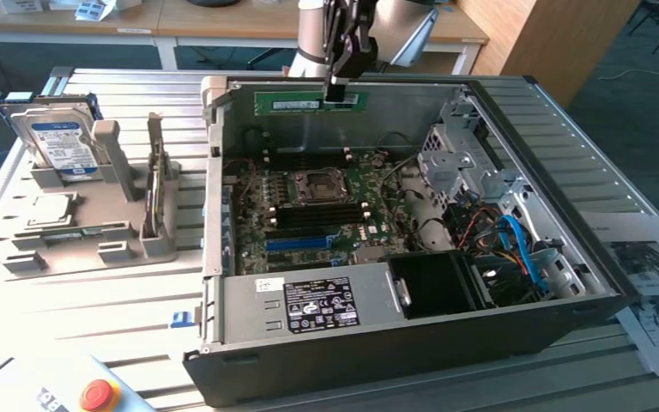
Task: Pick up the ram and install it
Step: 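Pick up the ram and move it above insertion slot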
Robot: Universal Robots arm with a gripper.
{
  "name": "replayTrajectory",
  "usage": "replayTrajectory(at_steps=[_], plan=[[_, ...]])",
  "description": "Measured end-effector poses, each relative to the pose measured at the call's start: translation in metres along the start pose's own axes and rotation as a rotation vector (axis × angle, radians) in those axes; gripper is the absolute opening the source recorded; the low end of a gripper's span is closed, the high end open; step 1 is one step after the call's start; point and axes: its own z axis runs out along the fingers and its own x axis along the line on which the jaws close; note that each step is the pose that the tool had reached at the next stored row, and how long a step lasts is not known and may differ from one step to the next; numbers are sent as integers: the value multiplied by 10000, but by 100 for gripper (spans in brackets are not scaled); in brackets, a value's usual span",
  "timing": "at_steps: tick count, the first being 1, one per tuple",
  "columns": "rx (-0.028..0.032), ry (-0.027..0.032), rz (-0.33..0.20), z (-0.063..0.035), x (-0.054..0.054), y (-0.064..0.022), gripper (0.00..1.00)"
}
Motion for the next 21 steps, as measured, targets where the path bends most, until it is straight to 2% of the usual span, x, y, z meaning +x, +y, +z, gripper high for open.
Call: replayTrajectory(at_steps=[5, 14, 21], plan=[[0, 0, -5, -1, -14, -20, 12], [2, 5, -67, -2, -108, -41, 12], [3, -3, -73, 23, -115, -43, 12]])
